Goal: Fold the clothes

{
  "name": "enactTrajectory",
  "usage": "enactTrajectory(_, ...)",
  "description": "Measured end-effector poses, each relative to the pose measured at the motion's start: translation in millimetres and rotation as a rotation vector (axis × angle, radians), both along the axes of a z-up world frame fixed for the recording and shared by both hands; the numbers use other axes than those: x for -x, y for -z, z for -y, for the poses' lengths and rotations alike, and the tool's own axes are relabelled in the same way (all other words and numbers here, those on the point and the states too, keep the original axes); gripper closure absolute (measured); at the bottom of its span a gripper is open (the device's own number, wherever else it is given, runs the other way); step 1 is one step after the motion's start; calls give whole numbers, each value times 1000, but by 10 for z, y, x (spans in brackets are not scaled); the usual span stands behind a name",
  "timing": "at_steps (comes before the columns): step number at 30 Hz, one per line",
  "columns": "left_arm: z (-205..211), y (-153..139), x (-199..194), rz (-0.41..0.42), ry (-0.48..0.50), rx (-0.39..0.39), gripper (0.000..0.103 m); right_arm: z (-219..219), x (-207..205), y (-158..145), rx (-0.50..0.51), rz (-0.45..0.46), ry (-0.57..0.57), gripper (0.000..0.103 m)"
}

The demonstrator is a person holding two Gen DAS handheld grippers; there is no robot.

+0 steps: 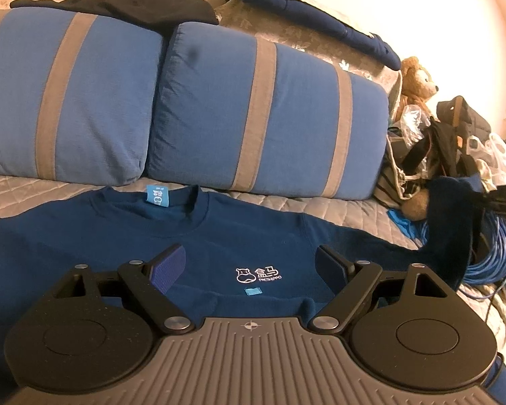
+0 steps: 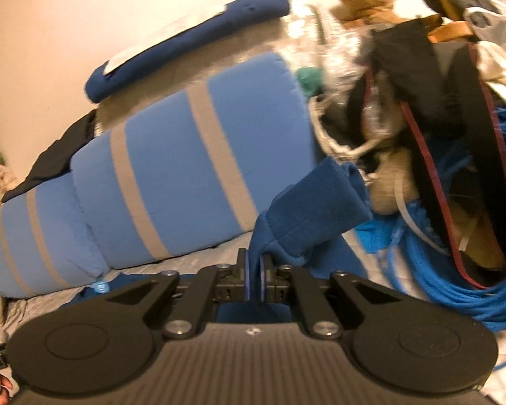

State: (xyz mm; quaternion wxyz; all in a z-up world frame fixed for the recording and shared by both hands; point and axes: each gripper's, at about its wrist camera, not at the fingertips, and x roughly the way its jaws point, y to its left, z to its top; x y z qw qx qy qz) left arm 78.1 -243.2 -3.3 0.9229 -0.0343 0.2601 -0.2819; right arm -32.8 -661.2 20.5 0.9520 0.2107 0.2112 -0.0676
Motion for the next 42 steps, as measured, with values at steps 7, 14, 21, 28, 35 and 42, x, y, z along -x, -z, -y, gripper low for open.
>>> enactTrajectory(7,-13,-1,-11,-4,-16,3,18,-786,-477,-37,136,-6,-138,97)
enactTrajectory(14,-90,-11,-40,-24,-27,47,18,-1945,-827,241,369,-54,-373,97)
enactTrajectory(21,-227,-2,-130,-86,-81,114,18,-2764,-780,645,620,-141,-660,97)
enactTrajectory(28,-355,26,-215,-165,-108,192,18,-2978,-536,797,839,-194,-882,69)
enactTrajectory(35,-333,38,-225,-179,-99,187,18,-3048,-345,934,1037,-203,-961,44)
enactTrajectory(42,-391,156,-303,-287,-99,274,18,-3171,-365,1005,1138,-187,-962,47)
